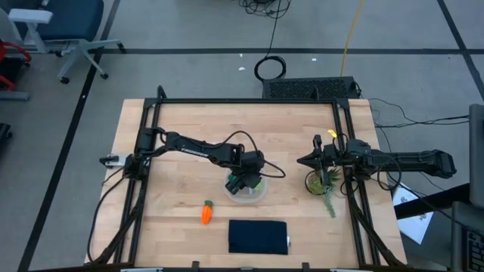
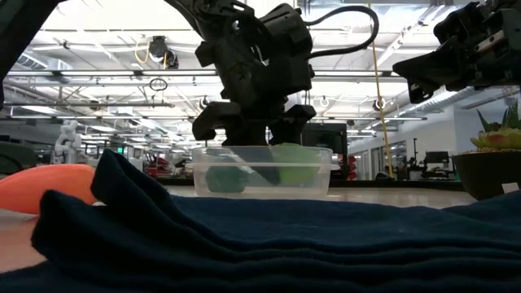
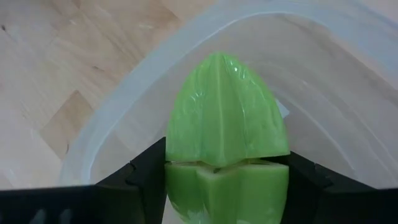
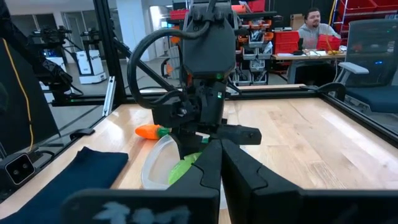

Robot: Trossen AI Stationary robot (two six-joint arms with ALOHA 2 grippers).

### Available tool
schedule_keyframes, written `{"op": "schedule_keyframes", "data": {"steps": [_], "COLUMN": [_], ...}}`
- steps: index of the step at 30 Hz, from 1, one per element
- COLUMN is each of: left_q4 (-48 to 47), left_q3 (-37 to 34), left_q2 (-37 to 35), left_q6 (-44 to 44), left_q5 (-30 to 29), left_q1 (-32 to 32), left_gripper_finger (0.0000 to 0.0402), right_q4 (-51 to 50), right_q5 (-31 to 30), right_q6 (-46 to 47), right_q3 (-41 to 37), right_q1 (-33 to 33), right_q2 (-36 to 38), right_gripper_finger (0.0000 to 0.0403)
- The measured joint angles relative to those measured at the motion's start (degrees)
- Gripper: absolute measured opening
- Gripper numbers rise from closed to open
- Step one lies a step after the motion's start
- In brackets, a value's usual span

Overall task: Pick and placing Produce into tupperware
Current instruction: Put the green starfruit into the bin

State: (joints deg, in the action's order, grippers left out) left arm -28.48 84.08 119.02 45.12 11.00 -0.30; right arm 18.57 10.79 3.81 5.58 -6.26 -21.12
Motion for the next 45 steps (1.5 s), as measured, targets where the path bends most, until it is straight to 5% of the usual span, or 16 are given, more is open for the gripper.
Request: {"op": "schedule_keyframes", "data": {"steps": [31,45], "left_q4": [-0.53,-1.62], "left_q3": [0.21,1.12], "left_q2": [2.94,3.14], "left_q6": [-0.45,-1.96], "left_q5": [0.34,0.45], "left_q1": [0.0,0.0], "left_gripper_finger": [0.0229,0.0286], "right_q4": [0.04,0.17], "right_q5": [0.0,0.0], "right_q6": [0.22,0.22], "right_q3": [0.0,0.0], "right_q1": [0.0,0.0], "right_q2": [-0.07,-0.07], "right_gripper_finger": [0.0,0.0]}}
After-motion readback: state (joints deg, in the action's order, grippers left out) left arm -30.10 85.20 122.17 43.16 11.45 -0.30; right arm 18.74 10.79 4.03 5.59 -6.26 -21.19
